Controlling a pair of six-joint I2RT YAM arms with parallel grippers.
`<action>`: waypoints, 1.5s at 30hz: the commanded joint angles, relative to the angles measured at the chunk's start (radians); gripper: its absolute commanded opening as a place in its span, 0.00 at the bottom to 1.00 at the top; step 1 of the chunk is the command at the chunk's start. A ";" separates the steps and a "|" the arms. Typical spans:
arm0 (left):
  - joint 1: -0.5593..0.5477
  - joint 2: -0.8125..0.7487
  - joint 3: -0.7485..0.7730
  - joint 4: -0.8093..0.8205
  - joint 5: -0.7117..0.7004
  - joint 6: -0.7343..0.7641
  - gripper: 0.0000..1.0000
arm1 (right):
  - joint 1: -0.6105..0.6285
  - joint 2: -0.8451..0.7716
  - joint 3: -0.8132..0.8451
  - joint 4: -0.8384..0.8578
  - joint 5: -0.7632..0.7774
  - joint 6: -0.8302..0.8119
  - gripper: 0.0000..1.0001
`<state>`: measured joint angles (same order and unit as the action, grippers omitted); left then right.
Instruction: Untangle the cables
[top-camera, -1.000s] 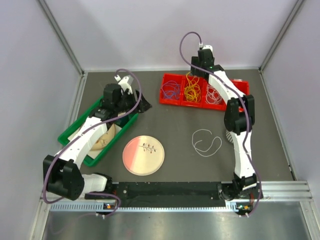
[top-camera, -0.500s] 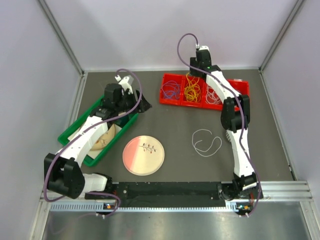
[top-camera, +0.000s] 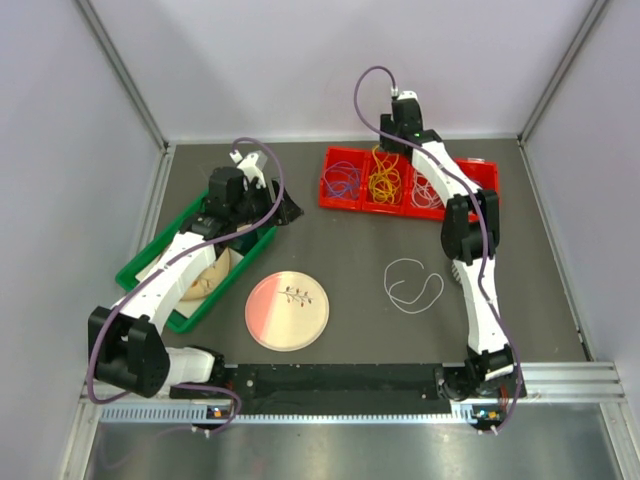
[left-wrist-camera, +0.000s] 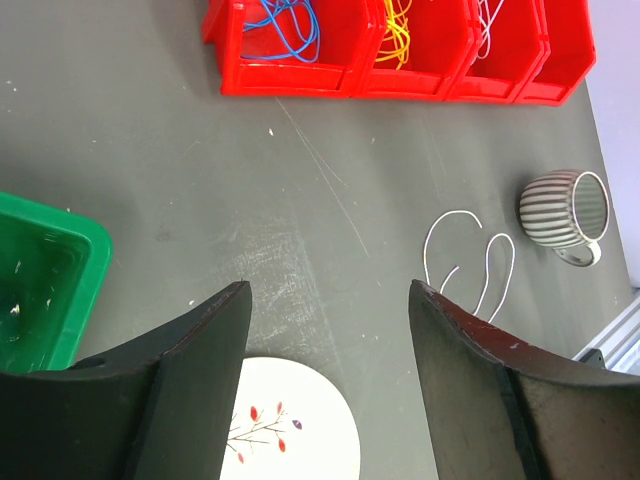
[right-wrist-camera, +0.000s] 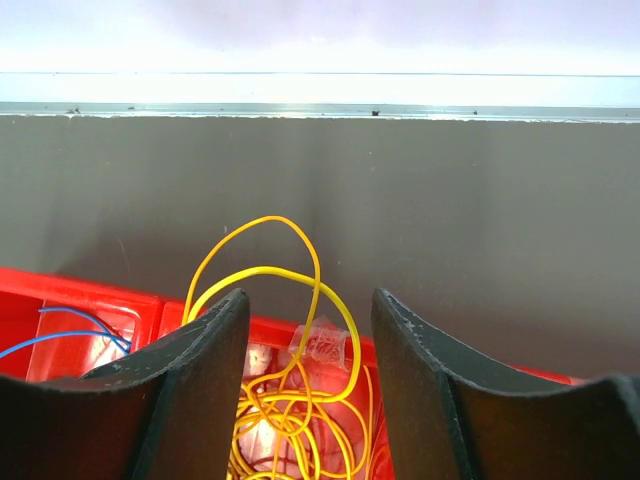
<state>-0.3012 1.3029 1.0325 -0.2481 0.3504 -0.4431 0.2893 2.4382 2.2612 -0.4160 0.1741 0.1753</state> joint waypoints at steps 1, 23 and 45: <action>0.005 -0.001 0.038 0.018 -0.002 0.004 0.69 | -0.006 0.024 0.060 0.019 0.002 -0.013 0.50; 0.005 0.006 0.037 0.026 0.009 -0.003 0.69 | -0.007 0.015 0.067 0.009 0.024 -0.019 0.22; 0.005 0.001 0.024 0.038 0.027 -0.011 0.69 | 0.007 -0.223 -0.248 0.160 0.050 -0.036 0.00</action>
<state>-0.3012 1.3182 1.0325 -0.2474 0.3588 -0.4469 0.2859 2.3505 2.0853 -0.3496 0.2020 0.1558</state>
